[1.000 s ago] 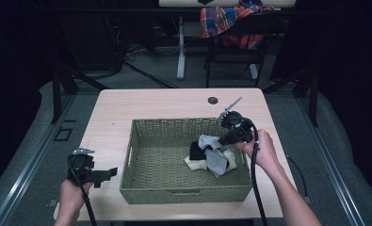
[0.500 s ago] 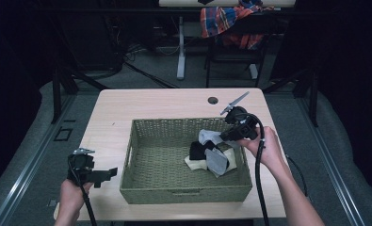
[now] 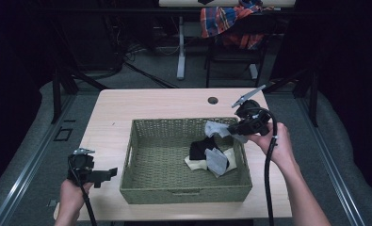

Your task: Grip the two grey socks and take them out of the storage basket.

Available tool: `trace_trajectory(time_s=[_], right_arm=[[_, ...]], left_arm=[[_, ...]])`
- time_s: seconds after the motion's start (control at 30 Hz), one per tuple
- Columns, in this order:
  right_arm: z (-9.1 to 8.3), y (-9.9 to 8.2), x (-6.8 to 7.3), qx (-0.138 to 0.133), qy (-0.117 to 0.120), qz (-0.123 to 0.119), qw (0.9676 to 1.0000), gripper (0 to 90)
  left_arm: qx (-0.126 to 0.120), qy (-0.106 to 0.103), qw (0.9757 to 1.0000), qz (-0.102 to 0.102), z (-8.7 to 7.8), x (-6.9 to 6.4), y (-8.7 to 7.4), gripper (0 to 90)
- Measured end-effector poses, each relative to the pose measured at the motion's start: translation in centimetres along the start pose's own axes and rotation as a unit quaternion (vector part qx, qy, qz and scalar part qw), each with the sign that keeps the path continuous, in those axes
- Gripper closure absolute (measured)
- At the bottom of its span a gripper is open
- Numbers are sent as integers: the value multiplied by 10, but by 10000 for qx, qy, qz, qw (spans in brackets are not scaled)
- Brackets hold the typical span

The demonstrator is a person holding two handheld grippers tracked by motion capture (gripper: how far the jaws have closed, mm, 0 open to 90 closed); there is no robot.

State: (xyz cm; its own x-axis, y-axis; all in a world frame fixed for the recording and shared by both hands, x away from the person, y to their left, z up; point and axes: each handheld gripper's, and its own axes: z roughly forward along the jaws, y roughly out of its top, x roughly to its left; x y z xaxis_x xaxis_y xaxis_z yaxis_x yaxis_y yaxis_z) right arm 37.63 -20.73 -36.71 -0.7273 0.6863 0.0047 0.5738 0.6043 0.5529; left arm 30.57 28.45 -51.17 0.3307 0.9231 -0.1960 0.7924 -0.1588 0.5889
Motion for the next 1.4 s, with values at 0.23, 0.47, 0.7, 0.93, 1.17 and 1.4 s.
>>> trace_trajectory(time_s=[0.23,0.47,0.7,0.93,1.17,1.4], right_arm=[[-22,-7,-11,-221,-165,141,9995,859],[-37,-16,-25,-302,-352,333,9984,860],[-45,-28,-43,-285,-535,594,9964,860],[-48,-43,-65,-260,-666,925,9931,861],[-48,-54,-80,-201,-727,1174,9902,861],[-40,-67,-98,10,-836,1444,9860,861]], left_arm=[[7,4,10000,9,0,-1,0,0],[23,16,10000,0,0,0,0,0],[20,2,10000,8,0,0,0,0],[41,7,10000,8,0,0,0,0],[29,17,10000,-5,1,0,0,0],[10,2,10000,-17,1,-1,1,0]])
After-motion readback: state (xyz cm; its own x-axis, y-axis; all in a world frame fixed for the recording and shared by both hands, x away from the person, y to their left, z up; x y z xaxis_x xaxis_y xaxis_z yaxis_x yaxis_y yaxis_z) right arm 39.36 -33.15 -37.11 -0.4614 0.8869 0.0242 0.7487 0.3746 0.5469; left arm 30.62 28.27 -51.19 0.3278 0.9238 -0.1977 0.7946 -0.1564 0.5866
